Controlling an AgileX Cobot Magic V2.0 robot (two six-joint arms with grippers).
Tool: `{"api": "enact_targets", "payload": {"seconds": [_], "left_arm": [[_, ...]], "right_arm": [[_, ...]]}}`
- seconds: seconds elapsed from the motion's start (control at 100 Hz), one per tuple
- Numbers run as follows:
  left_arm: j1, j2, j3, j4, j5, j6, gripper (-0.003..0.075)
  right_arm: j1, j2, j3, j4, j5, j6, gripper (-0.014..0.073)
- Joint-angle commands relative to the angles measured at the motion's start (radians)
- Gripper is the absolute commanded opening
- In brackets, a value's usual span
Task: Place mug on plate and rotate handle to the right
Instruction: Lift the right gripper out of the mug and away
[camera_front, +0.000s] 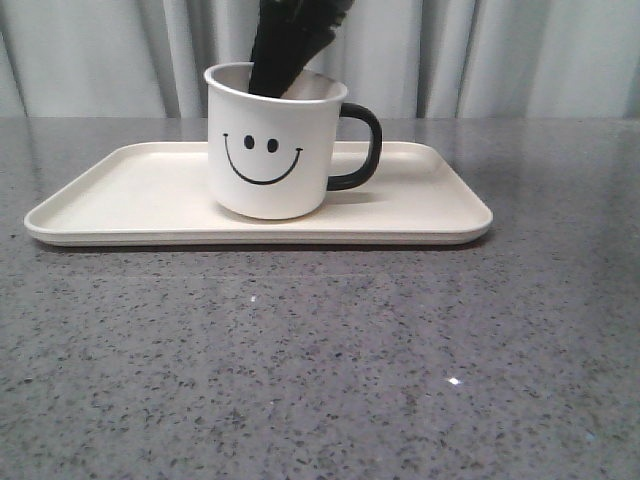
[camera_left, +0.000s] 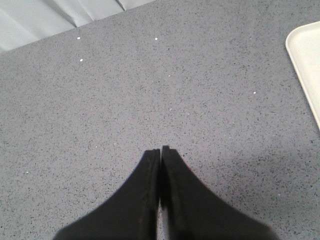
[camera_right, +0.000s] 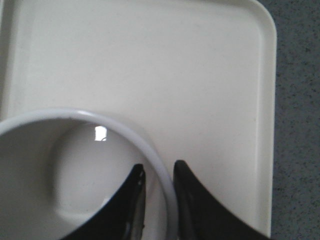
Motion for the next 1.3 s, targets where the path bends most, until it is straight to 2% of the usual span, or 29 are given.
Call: {"api": "enact_targets", "payload": {"seconds": [0.0,0.4,0.65,0.78,1.07,1.16,1.29], "left_arm": [[0.002,-0.005,-0.021,0.011,-0.042,-0.008,-0.0020],[0.002,-0.005,-0.021,0.009,-0.042,-0.008,-0.0020],[0.002,-0.005,-0.021,0.009,-0.042,-0.008,-0.0020],[0.002,-0.005,-0.021,0.009,-0.044,-0.008,-0.0020],[0.002,-0.005,-0.021,0.009,-0.059,-0.008,-0.0020],[0.002,-0.005,-0.021,0.009,-0.072,-0.008,-0.0020],[0.002,-0.005,-0.021,0.009,-0.083,-0.008,-0.0020]], "right_arm": [[-0.001,-0.073,-0.055,0.025,0.057,0.009,0.0171],[-0.003,-0.084,-0.106,0.024,0.066,0.037,0.0171],[-0.037,-0.144,-0.106,0.015,-0.044,0.127,0.0171],[-0.085,-0.191,-0.106,0.016,-0.096,0.195,0.0171],[-0.237,-0.340,-0.106,0.025,-0.097,0.336,0.0171],[-0.297,-0.396,-0.106,0.063,-0.100,0.360,0.0171],[-0.404,-0.483,-0.105,0.185,-0.115,0.373,0.0171]]}}
